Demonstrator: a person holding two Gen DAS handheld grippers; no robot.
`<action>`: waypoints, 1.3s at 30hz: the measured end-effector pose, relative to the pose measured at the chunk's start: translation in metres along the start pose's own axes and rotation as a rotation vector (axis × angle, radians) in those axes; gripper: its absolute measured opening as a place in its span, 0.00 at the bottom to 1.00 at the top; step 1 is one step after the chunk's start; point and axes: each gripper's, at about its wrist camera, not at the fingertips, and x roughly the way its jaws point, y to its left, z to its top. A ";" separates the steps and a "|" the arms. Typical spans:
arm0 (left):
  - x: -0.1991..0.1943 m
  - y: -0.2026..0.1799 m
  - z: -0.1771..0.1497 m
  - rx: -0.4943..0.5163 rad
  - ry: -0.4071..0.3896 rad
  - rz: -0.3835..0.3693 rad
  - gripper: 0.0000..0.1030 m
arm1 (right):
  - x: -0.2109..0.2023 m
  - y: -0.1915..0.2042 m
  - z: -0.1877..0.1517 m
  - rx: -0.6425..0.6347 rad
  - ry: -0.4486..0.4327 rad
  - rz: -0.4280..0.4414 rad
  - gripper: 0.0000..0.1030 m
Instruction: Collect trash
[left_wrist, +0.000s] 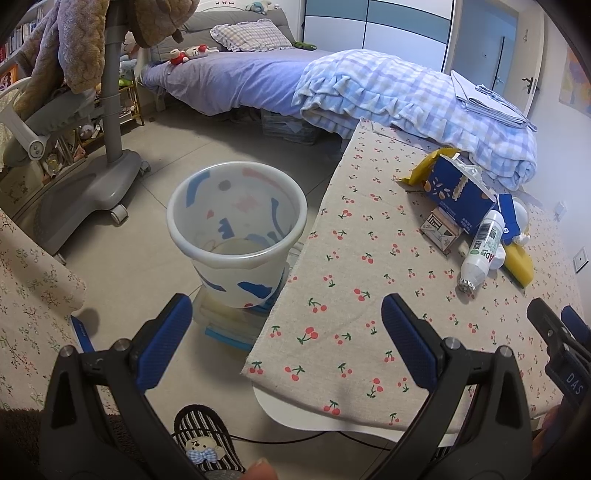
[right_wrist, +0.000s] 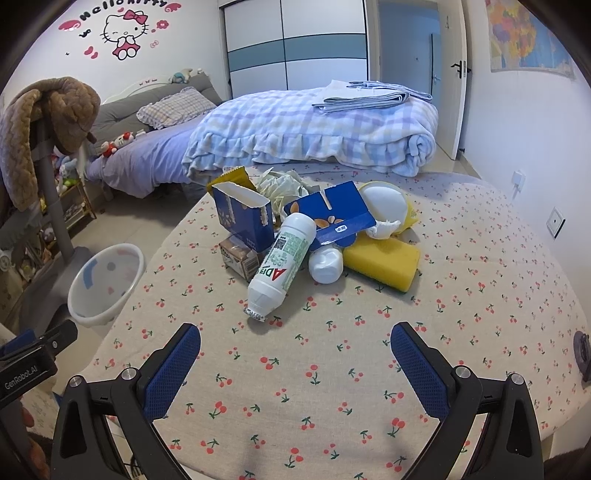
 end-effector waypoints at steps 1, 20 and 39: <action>0.000 0.001 0.000 0.000 0.001 0.000 0.99 | 0.000 0.000 0.000 0.000 0.001 0.000 1.00; 0.000 0.001 0.000 0.001 0.001 -0.001 0.99 | 0.001 0.003 -0.001 -0.001 0.005 0.003 1.00; 0.003 -0.024 0.045 0.113 0.050 -0.086 0.99 | -0.002 -0.021 0.060 0.017 0.058 0.006 1.00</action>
